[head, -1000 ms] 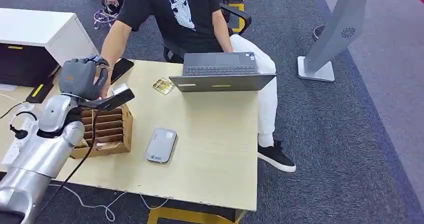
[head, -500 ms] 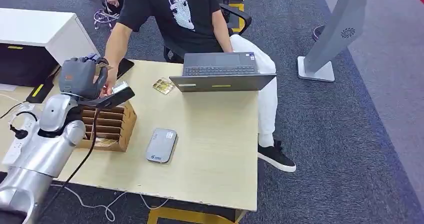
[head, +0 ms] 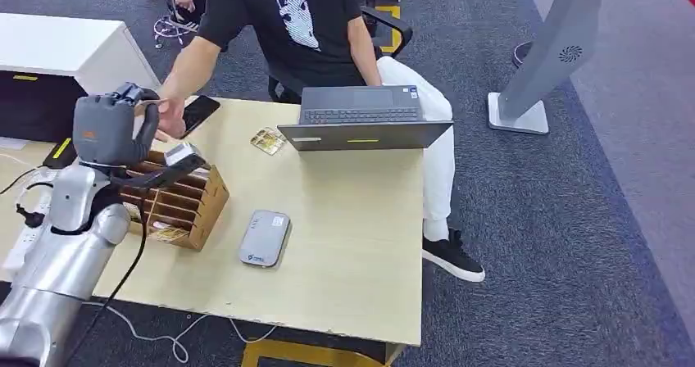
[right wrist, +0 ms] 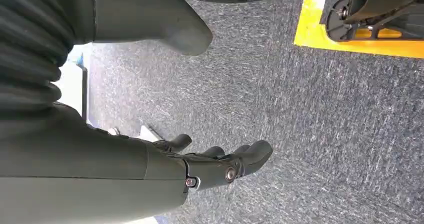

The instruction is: Pass the card to the sensor for recognition and then transmit it.

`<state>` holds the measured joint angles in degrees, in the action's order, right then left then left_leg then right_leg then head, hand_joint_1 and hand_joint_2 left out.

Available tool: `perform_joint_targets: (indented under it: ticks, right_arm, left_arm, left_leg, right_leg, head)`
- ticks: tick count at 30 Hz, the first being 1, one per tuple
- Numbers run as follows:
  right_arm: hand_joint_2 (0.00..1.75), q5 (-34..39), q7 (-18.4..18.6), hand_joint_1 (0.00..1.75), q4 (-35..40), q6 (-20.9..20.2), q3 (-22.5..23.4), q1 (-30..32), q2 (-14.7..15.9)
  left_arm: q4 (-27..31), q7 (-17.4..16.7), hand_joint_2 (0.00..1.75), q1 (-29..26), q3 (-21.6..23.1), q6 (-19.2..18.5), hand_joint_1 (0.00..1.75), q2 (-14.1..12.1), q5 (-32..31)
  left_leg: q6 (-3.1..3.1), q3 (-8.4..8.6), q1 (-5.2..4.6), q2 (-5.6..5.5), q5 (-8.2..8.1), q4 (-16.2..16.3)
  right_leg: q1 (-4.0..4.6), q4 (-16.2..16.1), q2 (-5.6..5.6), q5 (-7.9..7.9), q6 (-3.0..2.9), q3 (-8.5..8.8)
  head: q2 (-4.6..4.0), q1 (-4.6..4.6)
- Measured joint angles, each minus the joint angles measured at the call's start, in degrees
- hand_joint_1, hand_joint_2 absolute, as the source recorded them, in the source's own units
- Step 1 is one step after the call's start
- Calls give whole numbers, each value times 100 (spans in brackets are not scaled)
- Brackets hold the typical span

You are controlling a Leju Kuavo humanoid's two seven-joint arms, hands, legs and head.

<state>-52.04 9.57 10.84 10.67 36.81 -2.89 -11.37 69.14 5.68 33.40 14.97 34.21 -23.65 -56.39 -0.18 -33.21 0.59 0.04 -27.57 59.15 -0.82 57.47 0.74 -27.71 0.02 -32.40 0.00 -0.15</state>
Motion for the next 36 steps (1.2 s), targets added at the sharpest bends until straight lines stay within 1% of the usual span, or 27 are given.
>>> perform_joint_targets:
  ticks: [2,6,9,12,14,16,18,24,26,32,36]
  right_arm:
    - [175,4,0,0,0,2,2,-1,0]
    - [175,7,2,0,2,11,4,-1,0]
    - [175,-4,4,0,0,35,26,0,-2]
    - [175,-20,9,0,0,79,50,-1,-2]
    - [175,-26,13,0,0,92,57,-2,-2]
    - [175,-37,13,0,2,98,57,-2,-2]
    - [175,-83,15,0,0,107,61,-1,-2]
    - [175,-118,44,0,2,166,85,-2,-2]
    - [175,-118,46,0,2,170,87,-2,-2]
    - [175,-118,48,0,0,173,92,-2,-2]
    - [175,-127,57,0,2,170,98,-2,-2]
  left_arm:
    - [63,0,175,1,-192,41,175,-17,-20]
    - [144,17,175,-1,-332,78,175,-24,-83]
    - [319,24,175,-36,-463,418,175,-15,-357]
    - [566,22,175,-81,-679,542,175,29,-654]
    - [740,41,175,-153,-841,540,175,94,-872]
    - [841,123,175,-208,-979,542,175,184,-953]
    - [931,293,175,-255,-1134,542,175,289,-1040]
    - [1141,638,175,-375,-1538,590,175,590,-1143]
    - [1176,678,175,-407,-1650,594,175,673,-1150]
    - [1202,693,175,-442,-1766,594,175,791,-1152]
    - [1204,828,175,-445,-1824,594,175,870,-1173]
  left_leg:
    - [0,1,0,0,0,0]
    - [0,0,0,-1,1,0]
    - [-1,0,0,-1,1,0]
    - [0,0,-1,0,0,0]
    - [0,0,-2,0,0,0]
    - [0,0,-2,-1,0,0]
    - [0,0,-2,-1,0,0]
    - [0,1,-1,-1,0,0]
    - [0,2,-1,-2,0,0]
    - [-1,1,-1,-2,1,0]
    - [-1,1,-1,-2,1,0]
  right_leg:
    - [0,0,0,0,0,0]
    - [0,0,-1,0,0,1]
    - [0,0,0,0,0,1]
    - [-1,0,0,0,0,1]
    - [-1,0,0,-1,1,1]
    - [-1,0,0,0,1,1]
    - [-1,0,0,0,1,1]
    - [-1,0,-1,0,1,3]
    - [-1,0,-2,0,0,3]
    - [0,0,-2,0,0,4]
    - [-1,0,-2,0,1,4]
  head:
    - [0,0]
    - [-2,0]
    - [0,0]
    - [0,2]
    - [0,0]
    - [-2,0]
    - [0,0]
    - [0,0]
    - [0,-2]
    - [0,2]
    - [0,0]
